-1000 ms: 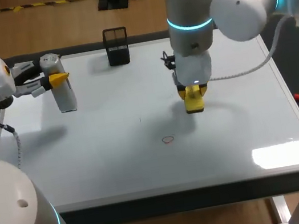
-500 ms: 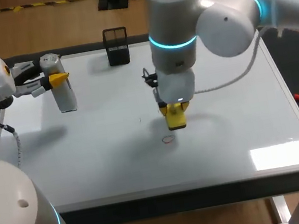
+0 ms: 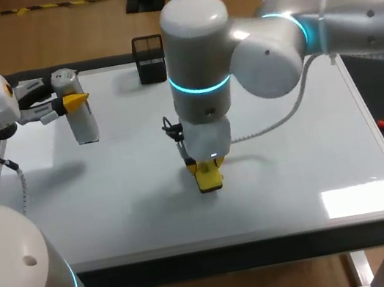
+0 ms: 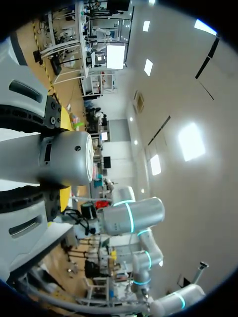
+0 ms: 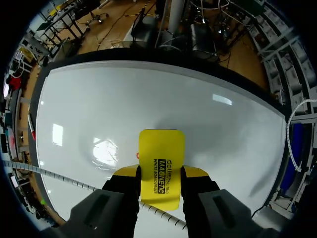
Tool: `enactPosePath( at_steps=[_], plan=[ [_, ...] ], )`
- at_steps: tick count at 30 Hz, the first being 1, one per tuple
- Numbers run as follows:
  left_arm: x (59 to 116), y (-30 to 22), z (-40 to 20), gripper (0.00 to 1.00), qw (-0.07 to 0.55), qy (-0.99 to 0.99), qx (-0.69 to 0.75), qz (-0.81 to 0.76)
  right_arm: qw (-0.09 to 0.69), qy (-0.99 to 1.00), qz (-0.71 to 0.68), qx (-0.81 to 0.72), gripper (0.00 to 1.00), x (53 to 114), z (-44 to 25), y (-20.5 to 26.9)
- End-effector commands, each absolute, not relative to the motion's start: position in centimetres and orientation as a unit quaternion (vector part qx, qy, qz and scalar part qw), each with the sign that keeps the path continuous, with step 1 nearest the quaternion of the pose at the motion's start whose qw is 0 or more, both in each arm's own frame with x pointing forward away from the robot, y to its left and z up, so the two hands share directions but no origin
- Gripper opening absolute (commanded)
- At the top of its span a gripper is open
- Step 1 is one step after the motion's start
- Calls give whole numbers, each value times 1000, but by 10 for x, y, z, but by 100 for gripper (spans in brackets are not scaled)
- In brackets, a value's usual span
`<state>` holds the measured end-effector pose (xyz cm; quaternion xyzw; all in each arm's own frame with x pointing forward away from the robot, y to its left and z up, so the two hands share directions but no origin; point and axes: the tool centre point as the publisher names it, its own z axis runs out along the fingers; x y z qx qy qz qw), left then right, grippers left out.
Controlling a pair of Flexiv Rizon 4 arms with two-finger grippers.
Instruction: Pick up the inspection probe, press it on each red-marked spot on the whiteboard one by one, put down the probe, pick up the eraser, and wipe off all the red marks.
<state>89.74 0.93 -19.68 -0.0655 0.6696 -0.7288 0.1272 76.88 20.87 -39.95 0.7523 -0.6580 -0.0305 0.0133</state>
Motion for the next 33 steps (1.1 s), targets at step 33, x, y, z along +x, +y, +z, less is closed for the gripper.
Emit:
enactPosePath(
  at_steps=[33],
  plan=[
    [897, 9, -196, 0, 128, 670, -66, -728, 30, -660, -31, 750, 0, 765, -430, 214]
  ],
)
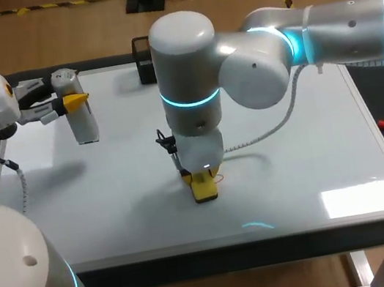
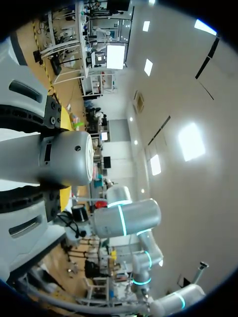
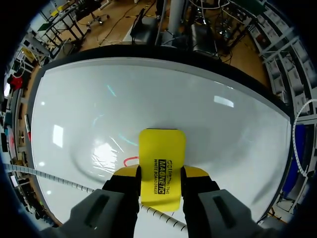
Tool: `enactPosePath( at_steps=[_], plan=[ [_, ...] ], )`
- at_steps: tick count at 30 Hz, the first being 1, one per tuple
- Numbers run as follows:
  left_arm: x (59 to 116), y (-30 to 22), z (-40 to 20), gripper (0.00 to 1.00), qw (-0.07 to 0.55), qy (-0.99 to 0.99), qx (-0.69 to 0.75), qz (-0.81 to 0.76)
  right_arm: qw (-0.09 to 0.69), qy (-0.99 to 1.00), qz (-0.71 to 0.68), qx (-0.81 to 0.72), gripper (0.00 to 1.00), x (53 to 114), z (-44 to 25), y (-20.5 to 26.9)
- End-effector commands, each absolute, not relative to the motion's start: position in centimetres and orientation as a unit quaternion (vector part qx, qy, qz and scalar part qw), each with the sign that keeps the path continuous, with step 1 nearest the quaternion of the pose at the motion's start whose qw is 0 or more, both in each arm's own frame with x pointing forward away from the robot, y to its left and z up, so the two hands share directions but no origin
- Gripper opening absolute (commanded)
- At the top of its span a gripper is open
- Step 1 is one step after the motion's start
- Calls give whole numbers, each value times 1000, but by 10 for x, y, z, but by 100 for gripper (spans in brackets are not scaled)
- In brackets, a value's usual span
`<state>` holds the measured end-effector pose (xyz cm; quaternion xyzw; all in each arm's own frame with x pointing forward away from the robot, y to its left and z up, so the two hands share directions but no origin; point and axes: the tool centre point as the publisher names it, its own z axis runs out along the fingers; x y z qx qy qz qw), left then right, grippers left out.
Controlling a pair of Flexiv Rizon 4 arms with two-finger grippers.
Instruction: Pick up the inspection probe, press it on each red-marked spot on the whiteboard one by one, put down the probe, pick up the eraser, and wipe off all the red marks.
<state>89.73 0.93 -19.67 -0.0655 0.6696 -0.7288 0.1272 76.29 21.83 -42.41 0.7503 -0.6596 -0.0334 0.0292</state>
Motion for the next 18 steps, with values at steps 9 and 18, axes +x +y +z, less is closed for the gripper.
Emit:
enactPosePath(
  at_steps=[9, 18],
  plan=[
    [897, 9, -196, 0, 128, 670, -66, -728, 31, -674, -23, 738, 0, 766, -429, 193],
    [897, 9, -196, 0, 128, 670, -66, -728, 35, -691, -12, 721, 0, 769, -426, 169]
  ],
)
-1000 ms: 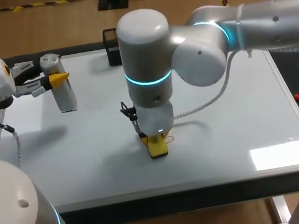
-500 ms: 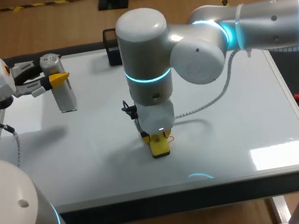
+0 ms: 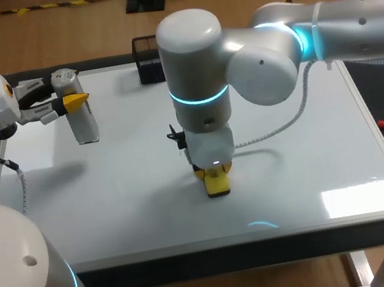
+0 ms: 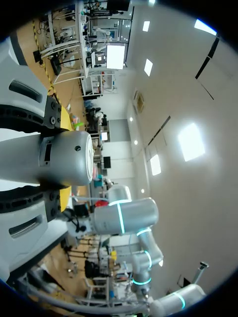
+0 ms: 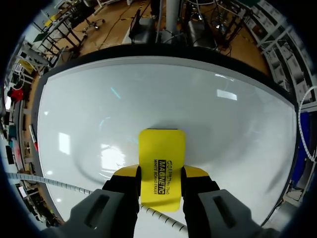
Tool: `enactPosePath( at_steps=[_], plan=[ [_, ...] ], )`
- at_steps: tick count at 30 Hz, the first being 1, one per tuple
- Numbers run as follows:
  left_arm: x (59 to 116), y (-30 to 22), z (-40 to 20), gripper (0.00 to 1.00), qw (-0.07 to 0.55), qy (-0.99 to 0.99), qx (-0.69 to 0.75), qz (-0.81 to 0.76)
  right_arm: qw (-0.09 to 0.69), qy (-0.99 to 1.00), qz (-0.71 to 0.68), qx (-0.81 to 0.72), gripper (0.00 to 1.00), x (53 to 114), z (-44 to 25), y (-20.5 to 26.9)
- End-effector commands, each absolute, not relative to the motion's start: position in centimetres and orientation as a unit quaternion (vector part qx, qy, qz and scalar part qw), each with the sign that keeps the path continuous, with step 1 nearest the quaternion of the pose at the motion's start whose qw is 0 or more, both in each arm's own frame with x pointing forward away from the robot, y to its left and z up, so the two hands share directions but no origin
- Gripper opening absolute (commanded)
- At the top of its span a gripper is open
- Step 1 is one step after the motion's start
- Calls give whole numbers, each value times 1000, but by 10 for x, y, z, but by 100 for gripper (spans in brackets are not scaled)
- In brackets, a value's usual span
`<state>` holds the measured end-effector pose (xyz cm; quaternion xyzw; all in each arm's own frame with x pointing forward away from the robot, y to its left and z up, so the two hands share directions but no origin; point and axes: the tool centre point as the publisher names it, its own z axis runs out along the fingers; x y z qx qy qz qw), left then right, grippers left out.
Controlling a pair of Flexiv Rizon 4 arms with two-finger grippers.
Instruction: Pick up the inspection probe, press it on each red-marked spot on the whiteboard one by one, put down the probe, pick up the eraser, and wipe off all the red marks.
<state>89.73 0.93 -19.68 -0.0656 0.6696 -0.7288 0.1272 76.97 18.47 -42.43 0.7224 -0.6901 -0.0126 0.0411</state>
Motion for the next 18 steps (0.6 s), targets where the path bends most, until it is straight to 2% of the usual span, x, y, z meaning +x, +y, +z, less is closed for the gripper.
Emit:
enactPosePath(
  at_steps=[1, 18],
  plan=[
    [897, 9, -196, 0, 128, 670, -66, -728, 36, -692, -11, 721, 0, 769, -426, 167],
    [897, 9, -196, 0, 128, 670, -66, -728, 26, -698, -4, 715, 0, 777, -404, 154]
  ],
)
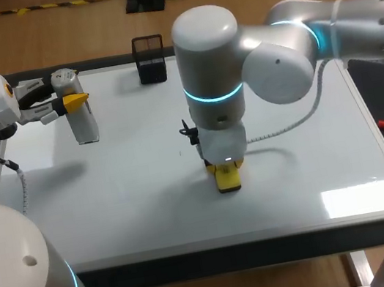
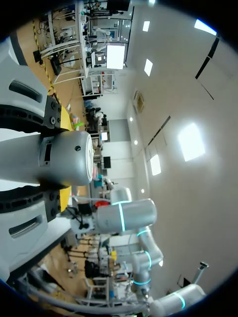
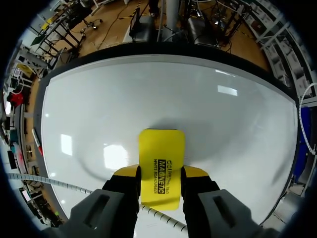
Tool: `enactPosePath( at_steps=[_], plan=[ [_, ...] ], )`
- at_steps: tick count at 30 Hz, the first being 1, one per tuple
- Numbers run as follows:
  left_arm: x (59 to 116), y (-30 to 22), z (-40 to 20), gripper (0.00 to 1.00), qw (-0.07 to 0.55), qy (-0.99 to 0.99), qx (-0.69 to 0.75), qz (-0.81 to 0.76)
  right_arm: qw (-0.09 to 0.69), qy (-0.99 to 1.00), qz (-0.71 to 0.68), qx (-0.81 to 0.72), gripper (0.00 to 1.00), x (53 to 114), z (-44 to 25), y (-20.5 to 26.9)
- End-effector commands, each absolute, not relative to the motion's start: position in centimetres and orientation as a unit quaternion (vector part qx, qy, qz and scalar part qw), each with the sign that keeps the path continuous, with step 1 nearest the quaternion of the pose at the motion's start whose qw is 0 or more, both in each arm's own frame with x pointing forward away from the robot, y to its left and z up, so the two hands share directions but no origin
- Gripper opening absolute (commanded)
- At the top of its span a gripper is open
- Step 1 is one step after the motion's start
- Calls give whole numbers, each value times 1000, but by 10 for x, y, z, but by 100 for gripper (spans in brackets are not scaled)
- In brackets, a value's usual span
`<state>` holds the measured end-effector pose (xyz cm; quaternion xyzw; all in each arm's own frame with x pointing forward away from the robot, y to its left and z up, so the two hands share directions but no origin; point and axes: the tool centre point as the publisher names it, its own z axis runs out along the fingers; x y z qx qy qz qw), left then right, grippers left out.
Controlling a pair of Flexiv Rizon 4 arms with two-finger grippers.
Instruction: Pick up the inspection probe, press it on each red-marked spot on the whiteboard one by one, put down the probe, pick up the eraser, and wipe off all the red marks.
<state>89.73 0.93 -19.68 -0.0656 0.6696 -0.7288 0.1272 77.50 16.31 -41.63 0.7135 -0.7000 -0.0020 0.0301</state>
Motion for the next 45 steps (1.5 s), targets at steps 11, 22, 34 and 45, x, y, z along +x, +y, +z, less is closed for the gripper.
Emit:
enactPosePath(
  at_steps=[11, 22, 34, 45],
  plan=[
    [897, 9, -196, 0, 128, 670, -66, -728, 14, -698, 24, 716, 0, 803, -368, 141],
    [897, 9, -196, 0, 128, 670, -66, -728, 8, -707, 19, 706, 0, 811, -362, 137],
    [897, 9, -196, 0, 128, 670, -66, -728, 8, -707, 19, 706, 0, 811, -362, 137],
    [897, 9, -196, 0, 128, 670, -66, -728, 2, -693, 10, 721, 0, 848, -369, 135]
  ],
)
